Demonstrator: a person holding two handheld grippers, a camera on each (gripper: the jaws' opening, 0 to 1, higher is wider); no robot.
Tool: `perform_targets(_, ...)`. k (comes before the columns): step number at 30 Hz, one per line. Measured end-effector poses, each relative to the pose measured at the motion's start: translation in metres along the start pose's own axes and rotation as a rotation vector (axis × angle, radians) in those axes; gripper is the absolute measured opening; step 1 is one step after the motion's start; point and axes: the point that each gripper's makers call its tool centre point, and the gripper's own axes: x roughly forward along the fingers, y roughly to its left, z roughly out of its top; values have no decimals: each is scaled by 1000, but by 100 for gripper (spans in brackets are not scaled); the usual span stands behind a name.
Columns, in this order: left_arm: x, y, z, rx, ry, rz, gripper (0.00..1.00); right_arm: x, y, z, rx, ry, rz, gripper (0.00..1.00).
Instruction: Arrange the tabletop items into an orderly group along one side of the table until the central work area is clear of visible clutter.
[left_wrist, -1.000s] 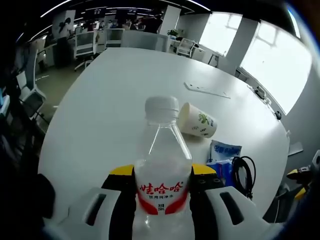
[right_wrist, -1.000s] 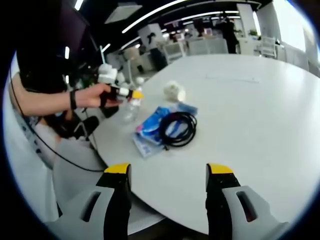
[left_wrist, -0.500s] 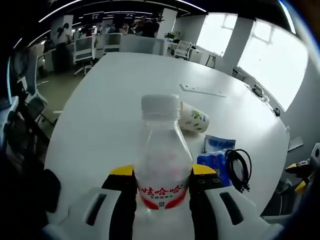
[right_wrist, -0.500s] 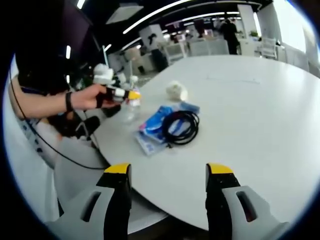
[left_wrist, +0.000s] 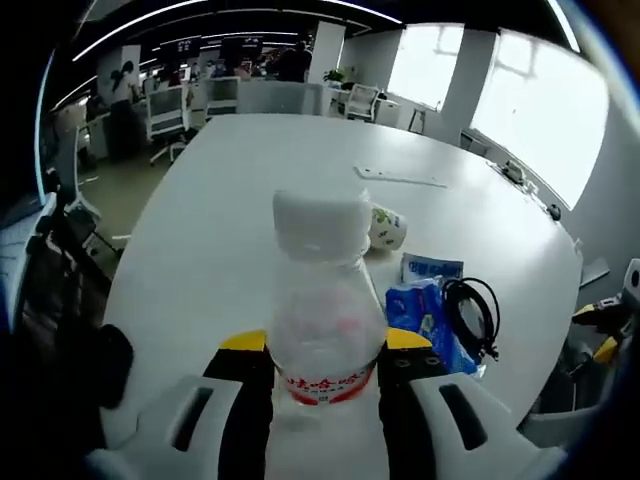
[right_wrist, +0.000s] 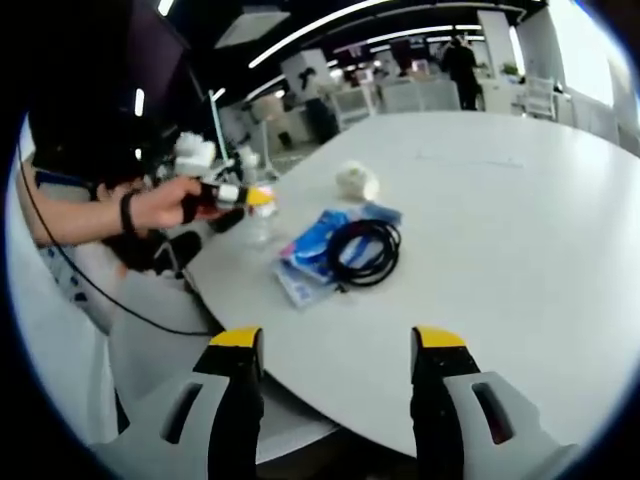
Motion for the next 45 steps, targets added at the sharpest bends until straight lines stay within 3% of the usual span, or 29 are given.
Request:
perform_targets(25,-14,-15,-25,155,-7,33,40,12,5,2,-14,1,43,57)
perform_targets(45,-6,-9,-22,136,-23,45,41,13,2,0,-2,3,49,56)
